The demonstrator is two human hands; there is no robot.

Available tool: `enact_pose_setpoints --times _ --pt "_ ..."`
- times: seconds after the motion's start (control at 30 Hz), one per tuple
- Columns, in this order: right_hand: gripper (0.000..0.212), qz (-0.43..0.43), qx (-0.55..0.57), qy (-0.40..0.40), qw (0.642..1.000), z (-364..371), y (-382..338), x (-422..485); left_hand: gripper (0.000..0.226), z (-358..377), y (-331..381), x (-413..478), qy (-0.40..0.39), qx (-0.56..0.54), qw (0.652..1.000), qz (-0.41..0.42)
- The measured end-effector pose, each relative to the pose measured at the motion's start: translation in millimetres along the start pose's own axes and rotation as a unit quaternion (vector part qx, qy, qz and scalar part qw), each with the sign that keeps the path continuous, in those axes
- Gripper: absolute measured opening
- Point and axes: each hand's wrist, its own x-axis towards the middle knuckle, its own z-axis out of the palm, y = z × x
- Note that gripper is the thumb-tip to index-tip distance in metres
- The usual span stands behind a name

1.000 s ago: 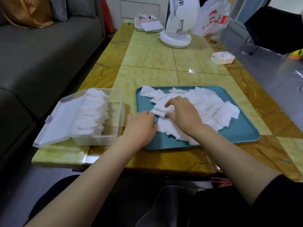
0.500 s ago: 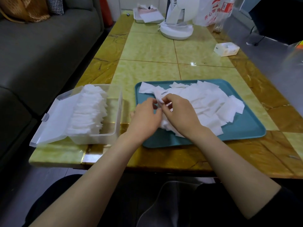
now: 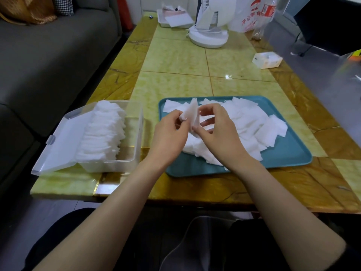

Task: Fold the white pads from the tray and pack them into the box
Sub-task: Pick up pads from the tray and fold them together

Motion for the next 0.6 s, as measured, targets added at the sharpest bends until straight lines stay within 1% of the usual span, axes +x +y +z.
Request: enact_pose_setpoints --times 0.07,0.17,0.27,0.3,0.37,0.4,0.43,0.47,0.53,0.6 --pt "0.044 0.025 -0.002 -0.002 1.000 -1 2 1 0.021 -1 2 1 -0.010 -0.034 0.999 -0.027" --pt "0.043 0.033 -0.010 -0.012 0.999 1 3 2 0.044 -4 5 1 -0.024 -0.091 0.994 -0.057" --pt "0.043 0.020 -0.007 -0.016 1.000 2 1 3 0.050 -3 7 -1 -0.044 -0.100 0.992 -0.060" --pt "0.042 0.019 -0.011 -0.016 1.000 1 1 4 0.047 -3 7 -1 -0.043 -0.094 0.993 -0.054" --pt "0.036 0.029 -0.008 -0.015 0.999 0 0 6 0.034 -3 3 1 -0.026 -0.094 0.994 -0.046" --pt "0.035 0.038 0.006 -0.016 0.999 -1 1 7 0.026 -3 1 2 -0.015 -0.097 0.994 -0.046" --pt "0.035 0.048 0.024 -0.017 0.998 -1 1 8 0.024 -3 -1 4 -0.006 -0.099 0.994 -0.047" --pt "0.035 0.055 0.041 -0.019 0.997 -1 2 9 0.027 -4 -2 5 -0.001 -0.098 0.994 -0.049" --pt "0.032 0.064 0.058 -0.022 0.996 -2 2 11 0.044 -6 -1 7 0.004 -0.096 0.994 -0.050" --pt "0.022 0.055 0.046 -0.019 0.997 -3 2 12 0.052 -8 -1 8 0.006 -0.100 0.994 -0.049"
